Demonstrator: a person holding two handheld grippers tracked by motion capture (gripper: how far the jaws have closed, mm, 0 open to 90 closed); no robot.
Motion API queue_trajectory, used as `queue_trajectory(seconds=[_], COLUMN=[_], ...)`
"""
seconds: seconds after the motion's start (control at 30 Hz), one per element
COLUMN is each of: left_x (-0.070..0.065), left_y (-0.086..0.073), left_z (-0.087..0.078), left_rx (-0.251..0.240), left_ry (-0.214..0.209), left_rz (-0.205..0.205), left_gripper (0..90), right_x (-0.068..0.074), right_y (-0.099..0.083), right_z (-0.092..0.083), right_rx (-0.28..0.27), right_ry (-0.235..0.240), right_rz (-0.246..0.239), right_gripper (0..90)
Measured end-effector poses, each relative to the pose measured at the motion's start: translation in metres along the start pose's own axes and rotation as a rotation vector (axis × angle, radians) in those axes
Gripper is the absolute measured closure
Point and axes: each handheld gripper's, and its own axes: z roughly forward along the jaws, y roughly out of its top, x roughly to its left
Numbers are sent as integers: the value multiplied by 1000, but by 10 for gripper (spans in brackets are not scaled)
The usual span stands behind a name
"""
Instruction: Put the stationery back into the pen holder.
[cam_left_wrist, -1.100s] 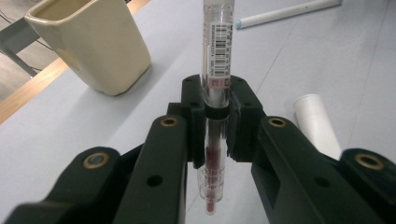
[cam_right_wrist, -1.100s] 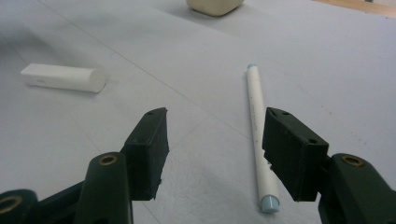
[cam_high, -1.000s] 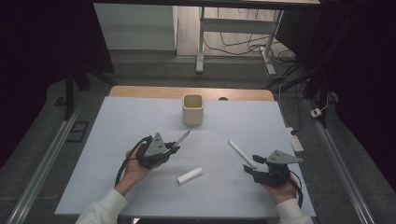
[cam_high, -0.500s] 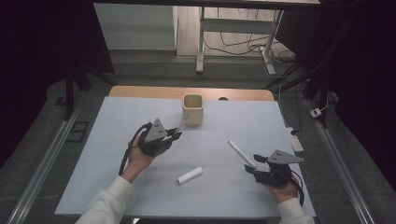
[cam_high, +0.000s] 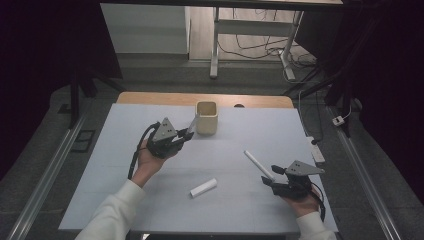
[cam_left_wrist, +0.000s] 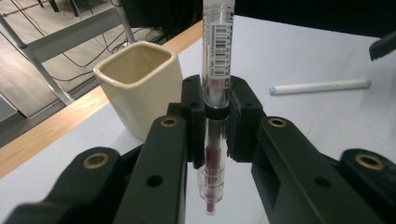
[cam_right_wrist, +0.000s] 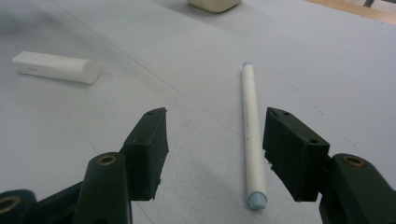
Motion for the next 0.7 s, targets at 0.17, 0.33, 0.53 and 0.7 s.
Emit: queue_trajectory(seconds=[0.17,0.33,0.53,0.7], left_x=[4,8,13,18], left_y=[6,12,18,21], left_z=[0,4,9,14], left_rx=[-20,-24,-25,-19], left_ry=[-2,4,12,17], left_rz=[-23,-25,-31,-41], left_gripper=[783,783,783,782], right_x=[-1,-1,-1,-1], right_y=[0,0,0,-1], right_z=[0,1,1,1], right_rx=[7,8,14,16], right_ry=[2,4,-2,0], right_rz=[2,-1,-7,-8], right_gripper=[400,399,399,398])
